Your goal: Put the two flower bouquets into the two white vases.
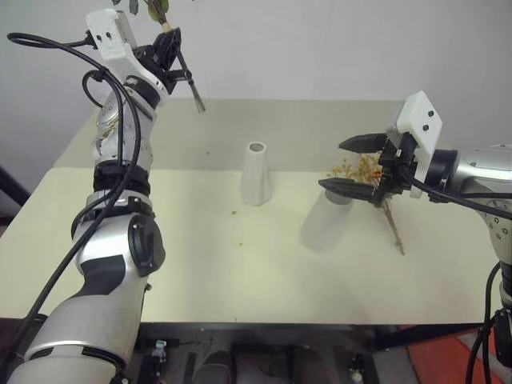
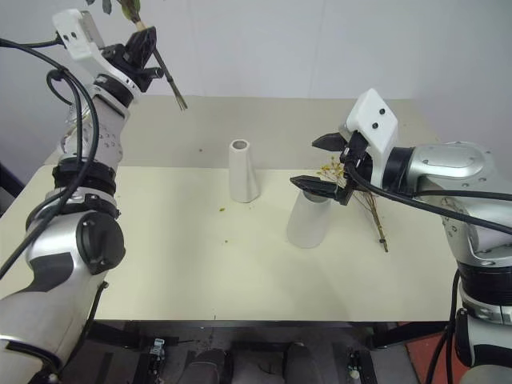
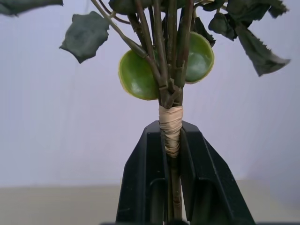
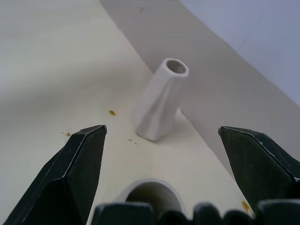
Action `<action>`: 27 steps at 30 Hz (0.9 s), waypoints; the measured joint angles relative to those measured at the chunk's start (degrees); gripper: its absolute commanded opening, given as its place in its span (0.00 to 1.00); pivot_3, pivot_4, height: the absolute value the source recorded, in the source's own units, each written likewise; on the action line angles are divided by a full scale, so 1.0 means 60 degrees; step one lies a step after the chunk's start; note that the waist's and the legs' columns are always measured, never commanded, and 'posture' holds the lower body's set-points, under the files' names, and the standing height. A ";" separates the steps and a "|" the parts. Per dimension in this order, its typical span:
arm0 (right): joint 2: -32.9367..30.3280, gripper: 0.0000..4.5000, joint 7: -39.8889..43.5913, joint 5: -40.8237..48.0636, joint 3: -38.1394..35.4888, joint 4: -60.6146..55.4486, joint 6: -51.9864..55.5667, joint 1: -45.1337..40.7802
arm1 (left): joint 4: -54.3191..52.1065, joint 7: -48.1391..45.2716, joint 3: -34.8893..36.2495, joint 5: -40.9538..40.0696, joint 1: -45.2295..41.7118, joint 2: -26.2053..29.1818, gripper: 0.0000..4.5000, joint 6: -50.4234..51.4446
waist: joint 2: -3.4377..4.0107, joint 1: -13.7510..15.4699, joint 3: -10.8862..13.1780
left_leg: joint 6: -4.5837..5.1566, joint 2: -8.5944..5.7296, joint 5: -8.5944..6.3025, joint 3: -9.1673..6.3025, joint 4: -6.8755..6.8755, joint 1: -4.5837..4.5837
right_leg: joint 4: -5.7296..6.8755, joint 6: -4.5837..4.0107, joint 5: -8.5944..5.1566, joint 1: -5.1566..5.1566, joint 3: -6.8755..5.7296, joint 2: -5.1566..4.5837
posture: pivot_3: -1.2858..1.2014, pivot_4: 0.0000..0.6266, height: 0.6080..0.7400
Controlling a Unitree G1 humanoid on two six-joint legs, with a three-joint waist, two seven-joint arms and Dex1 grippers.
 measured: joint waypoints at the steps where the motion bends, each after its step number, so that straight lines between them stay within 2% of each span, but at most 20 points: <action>1: 0.0012 1.00 -0.0146 0.0052 -0.0076 -0.0140 0.0131 0.0097 | 0.0315 -0.0293 0.0194 -0.0188 -0.0115 -0.0008 0.03 -0.0139 | 0.0000 0.0001 0.0000 | 0.0000 0.0002 0.0000 -0.0001 0.0001 0.0000 | 0.0001 0.0000 0.0000 0.0000 -0.0001 0.0003 | 0.52 0.24 1.00; 11: 0.0301 1.00 -0.1445 0.0735 -0.0878 -0.1705 0.1126 0.1074 | 0.1613 -0.3383 0.1507 -0.1396 -0.0879 -0.0094 0.03 -0.0167 | 0.0000 0.0011 0.0000 | 0.0002 0.0001 0.0001 -0.0003 0.0013 0.0000 | 0.0006 0.0014 0.0004 0.0005 -0.0001 0.0004 | 0.52 0.24 1.00; 20: 0.0311 1.00 -0.2100 0.1065 -0.1198 -0.2216 0.1540 0.1380 | 0.2101 -0.3587 0.0955 -0.0593 -0.0814 -0.0784 0.03 -0.0214 | -0.0001 0.0001 -0.0001 | 0.0003 0.0004 0.0002 -0.0005 0.0016 0.0004 | 0.0006 0.0016 0.0005 0.0009 0.0001 0.0011 | 0.52 0.24 1.00; 27: 0.0310 1.00 -0.2363 0.1162 -0.1263 -0.2351 0.1765 0.1427 | 0.2252 -0.3500 0.0651 -0.0017 -0.0519 -0.0916 0.03 -0.0279 | -0.0001 -0.0014 -0.0001 | 0.0003 0.0016 0.0002 -0.0004 0.0016 0.0009 | 0.0013 0.0015 0.0006 0.0007 0.0005 0.0022 | 0.52 0.24 1.00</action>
